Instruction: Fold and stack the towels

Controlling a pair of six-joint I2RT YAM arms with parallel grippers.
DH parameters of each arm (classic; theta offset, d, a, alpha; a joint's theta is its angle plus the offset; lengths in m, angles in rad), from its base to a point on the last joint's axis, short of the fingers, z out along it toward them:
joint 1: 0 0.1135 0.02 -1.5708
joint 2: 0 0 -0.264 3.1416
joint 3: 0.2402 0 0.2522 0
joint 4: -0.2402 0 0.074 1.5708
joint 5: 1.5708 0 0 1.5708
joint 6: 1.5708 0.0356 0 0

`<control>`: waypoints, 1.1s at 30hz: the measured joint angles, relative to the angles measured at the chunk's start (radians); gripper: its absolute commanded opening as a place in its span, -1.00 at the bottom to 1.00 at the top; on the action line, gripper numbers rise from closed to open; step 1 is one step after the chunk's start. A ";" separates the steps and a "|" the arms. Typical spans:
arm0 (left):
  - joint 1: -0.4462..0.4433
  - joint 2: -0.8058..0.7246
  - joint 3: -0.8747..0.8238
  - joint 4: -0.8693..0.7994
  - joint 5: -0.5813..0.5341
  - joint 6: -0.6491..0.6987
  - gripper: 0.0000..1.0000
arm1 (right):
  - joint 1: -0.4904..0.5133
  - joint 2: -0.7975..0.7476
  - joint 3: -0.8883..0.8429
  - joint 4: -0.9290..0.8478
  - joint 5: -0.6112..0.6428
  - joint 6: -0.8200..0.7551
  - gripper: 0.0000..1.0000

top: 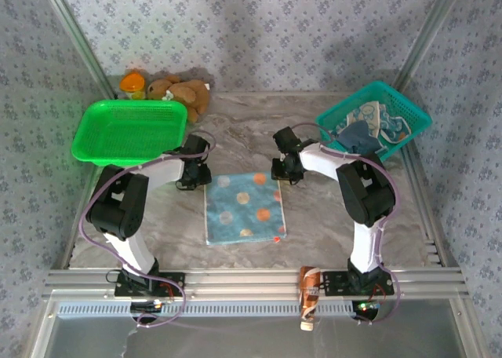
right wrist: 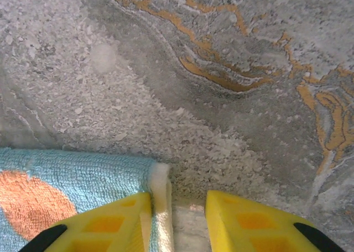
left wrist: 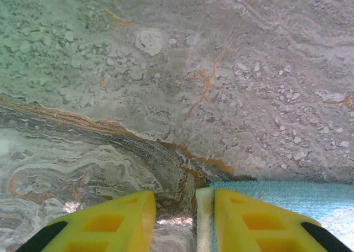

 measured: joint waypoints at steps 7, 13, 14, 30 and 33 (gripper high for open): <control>0.000 0.001 0.004 -0.005 0.004 0.008 -0.32 | 0.001 0.000 0.001 0.000 0.007 -0.002 -0.32; 0.000 0.001 0.020 -0.018 0.026 0.009 -0.28 | -0.010 -0.022 0.002 0.017 0.003 -0.003 -0.32; 0.000 -0.002 0.020 -0.018 0.033 0.007 -0.27 | -0.013 -0.025 0.006 0.019 -0.002 -0.003 -0.31; 0.000 0.014 0.023 -0.014 0.079 0.000 -0.27 | -0.023 0.044 0.049 0.040 -0.066 -0.026 -0.33; 0.005 0.019 0.032 -0.018 0.087 0.000 -0.27 | -0.024 0.046 0.051 0.040 -0.069 -0.029 -0.34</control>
